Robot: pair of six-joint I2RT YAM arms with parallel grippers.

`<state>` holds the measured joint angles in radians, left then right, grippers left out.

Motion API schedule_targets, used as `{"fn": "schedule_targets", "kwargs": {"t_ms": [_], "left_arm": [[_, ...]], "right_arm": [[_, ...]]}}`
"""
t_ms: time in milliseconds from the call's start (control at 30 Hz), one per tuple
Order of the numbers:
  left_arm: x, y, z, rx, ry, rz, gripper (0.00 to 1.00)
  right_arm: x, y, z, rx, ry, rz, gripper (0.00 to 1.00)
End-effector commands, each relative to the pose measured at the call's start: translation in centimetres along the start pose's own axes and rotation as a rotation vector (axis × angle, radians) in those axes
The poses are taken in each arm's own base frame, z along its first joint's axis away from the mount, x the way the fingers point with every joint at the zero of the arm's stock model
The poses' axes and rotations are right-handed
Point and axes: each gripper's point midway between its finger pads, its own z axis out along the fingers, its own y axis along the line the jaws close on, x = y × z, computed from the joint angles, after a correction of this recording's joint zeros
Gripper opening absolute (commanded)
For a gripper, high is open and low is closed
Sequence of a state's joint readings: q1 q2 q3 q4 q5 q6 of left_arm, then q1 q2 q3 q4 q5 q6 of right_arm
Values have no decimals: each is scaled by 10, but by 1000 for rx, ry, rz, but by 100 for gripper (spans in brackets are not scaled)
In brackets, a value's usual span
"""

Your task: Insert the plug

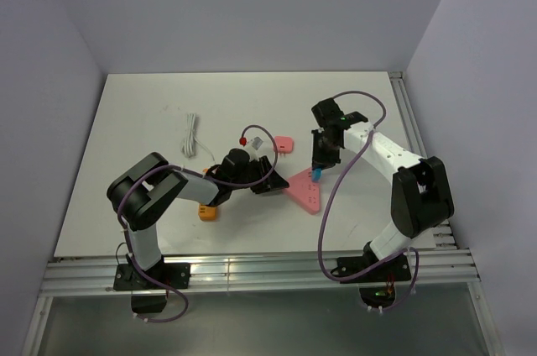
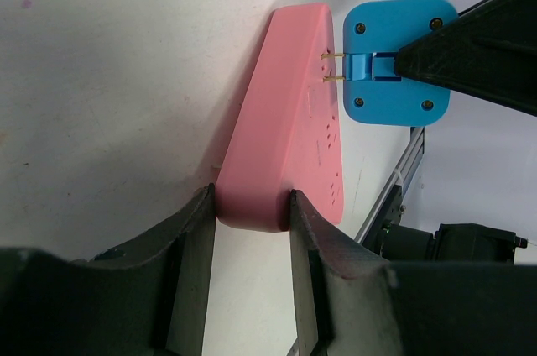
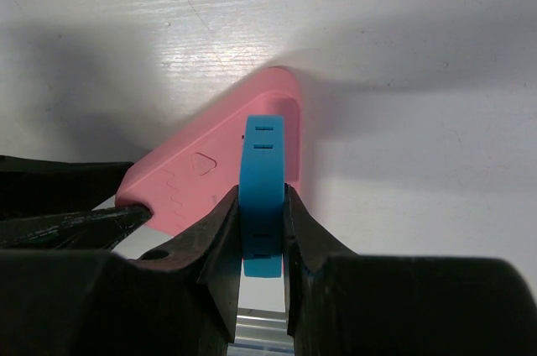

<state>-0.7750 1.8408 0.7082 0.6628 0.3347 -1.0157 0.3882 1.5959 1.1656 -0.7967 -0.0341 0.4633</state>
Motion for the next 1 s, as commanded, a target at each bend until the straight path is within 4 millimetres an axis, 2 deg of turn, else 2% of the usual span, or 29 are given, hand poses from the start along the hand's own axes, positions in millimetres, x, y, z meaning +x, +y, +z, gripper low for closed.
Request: {"fn": "schedule_targets", "kwargs": {"t_ms": [0, 400, 633, 967], "left_arm": [[28, 32, -3, -110, 72, 10, 0], [28, 33, -3, -116, 73, 13, 0], [27, 32, -3, -118, 70, 17, 0], [31, 35, -5, -121, 76, 3, 0]], "right_arm": [[0, 32, -5, -106, 6, -12, 0], [-1, 43, -10, -143, 9, -21, 0], [2, 28, 0, -64, 13, -21, 0], [3, 9, -10, -89, -18, 23, 0]]}}
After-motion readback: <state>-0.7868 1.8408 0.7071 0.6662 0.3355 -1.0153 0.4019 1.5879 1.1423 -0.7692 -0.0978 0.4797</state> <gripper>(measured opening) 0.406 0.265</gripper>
